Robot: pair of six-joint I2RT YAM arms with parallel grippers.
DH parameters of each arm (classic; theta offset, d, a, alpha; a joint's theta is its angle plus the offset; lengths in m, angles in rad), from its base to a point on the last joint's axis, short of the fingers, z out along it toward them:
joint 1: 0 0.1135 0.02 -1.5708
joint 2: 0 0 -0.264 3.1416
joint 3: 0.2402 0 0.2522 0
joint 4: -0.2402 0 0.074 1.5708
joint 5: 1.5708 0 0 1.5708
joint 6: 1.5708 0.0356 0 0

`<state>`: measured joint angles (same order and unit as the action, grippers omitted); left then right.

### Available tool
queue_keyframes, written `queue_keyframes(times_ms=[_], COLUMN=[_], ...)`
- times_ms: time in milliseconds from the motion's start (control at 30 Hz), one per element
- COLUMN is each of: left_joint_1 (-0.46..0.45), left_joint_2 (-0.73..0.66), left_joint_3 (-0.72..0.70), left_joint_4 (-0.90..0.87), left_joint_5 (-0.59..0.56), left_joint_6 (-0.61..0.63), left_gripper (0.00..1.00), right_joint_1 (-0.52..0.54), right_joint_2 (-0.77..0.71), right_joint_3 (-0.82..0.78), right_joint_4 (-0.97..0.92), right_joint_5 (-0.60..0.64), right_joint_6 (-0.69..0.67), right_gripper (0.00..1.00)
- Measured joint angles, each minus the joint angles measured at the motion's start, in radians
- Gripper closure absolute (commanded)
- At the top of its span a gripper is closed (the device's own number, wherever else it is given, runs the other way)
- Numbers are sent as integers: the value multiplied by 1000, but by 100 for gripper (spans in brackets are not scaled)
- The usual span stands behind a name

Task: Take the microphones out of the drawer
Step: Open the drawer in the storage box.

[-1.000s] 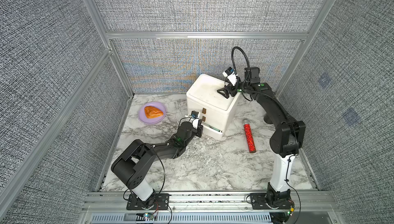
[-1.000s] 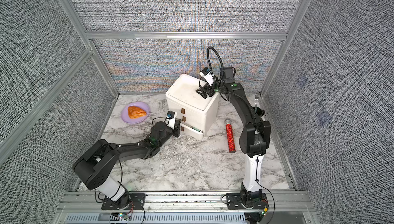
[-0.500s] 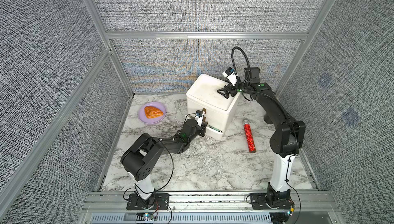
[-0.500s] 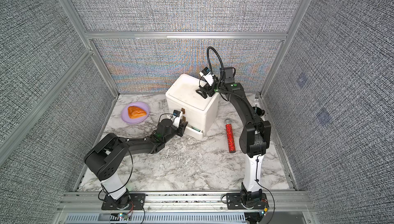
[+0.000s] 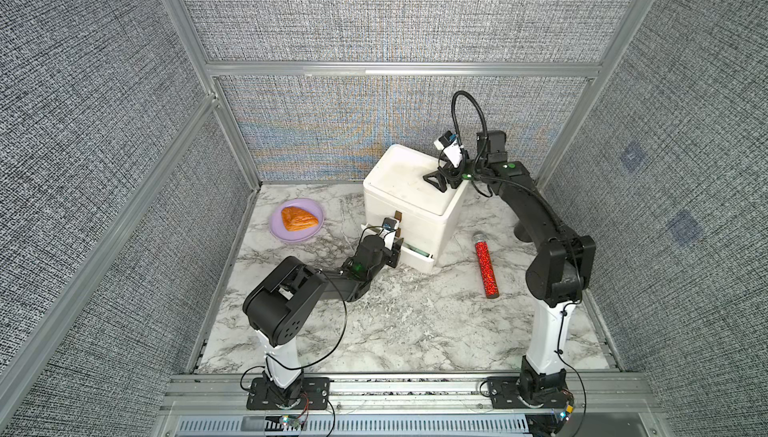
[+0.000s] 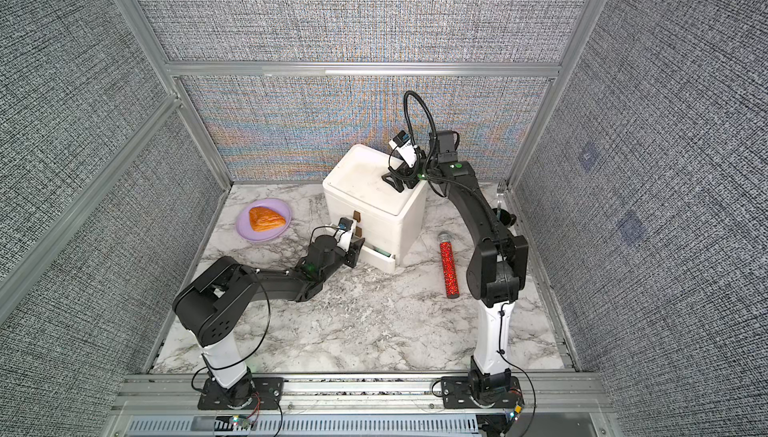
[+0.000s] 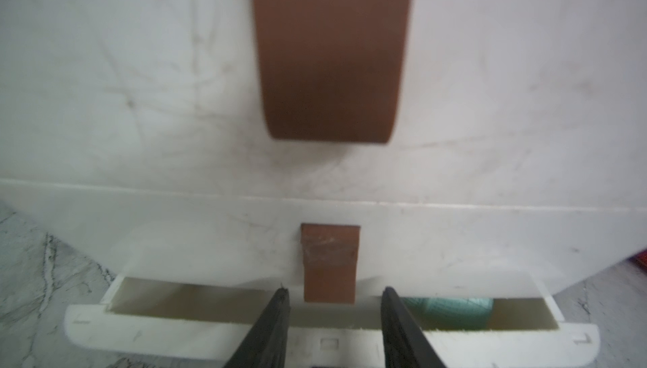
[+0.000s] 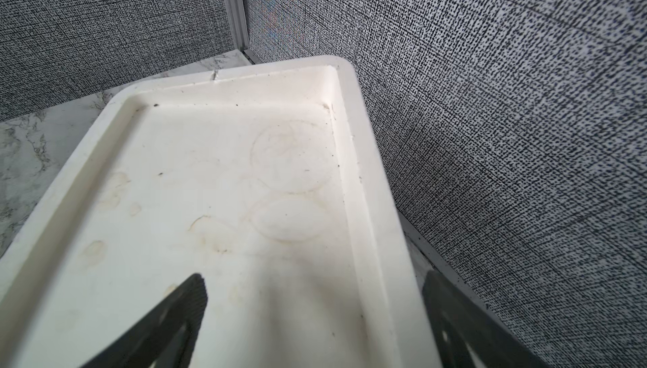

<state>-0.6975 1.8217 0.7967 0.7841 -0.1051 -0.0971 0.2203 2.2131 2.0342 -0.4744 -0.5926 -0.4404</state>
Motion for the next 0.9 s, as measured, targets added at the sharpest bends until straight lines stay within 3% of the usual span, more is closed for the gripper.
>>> queue_keyframes(times_ms=[133, 400, 900], left_joint_1=[2, 18, 20], left_joint_2=[18, 31, 27], left_joint_3=[48, 88, 37], left_joint_4=[-39, -97, -9], left_joint_5=[7, 21, 50], left_joint_6=[8, 6, 6], left_gripper=[60, 86, 100], right_joint_1=[-3, -6, -6], right_joint_2=[0, -1, -1], right_joint_3=[-2, -6, -8], right_joint_4=[2, 2, 3], right_joint_5=[3, 12, 12], right_joint_6=[-3, -3, -6], right_gripper=[2, 2, 2])
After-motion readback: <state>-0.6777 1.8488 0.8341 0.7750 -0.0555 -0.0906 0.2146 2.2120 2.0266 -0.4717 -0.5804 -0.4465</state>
